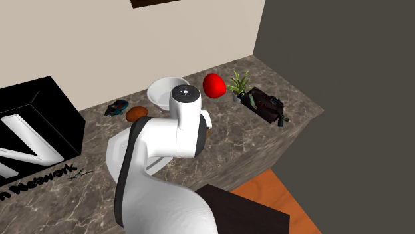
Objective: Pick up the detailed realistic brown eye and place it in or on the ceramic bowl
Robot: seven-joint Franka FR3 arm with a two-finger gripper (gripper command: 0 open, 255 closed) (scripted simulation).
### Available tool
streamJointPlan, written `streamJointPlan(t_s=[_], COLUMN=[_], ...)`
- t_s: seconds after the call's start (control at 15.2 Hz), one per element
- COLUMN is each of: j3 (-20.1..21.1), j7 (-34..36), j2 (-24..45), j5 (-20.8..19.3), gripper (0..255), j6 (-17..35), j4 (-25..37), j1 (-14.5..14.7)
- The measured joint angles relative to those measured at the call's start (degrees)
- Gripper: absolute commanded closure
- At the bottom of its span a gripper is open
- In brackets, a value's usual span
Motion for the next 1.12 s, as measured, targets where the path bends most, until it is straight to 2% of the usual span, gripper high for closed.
streamJointPlan(t_s=[0.4, 1.12], j3=[-0.1, -2.6], j7=[0.1, 1.3], j2=[-0.3, -2.4], j5=[-0.1, -2.4], gripper=[255, 255], j6=[-0.4, -9.0], j4=[0.2, 6.7], j1=[0.0, -0.7])
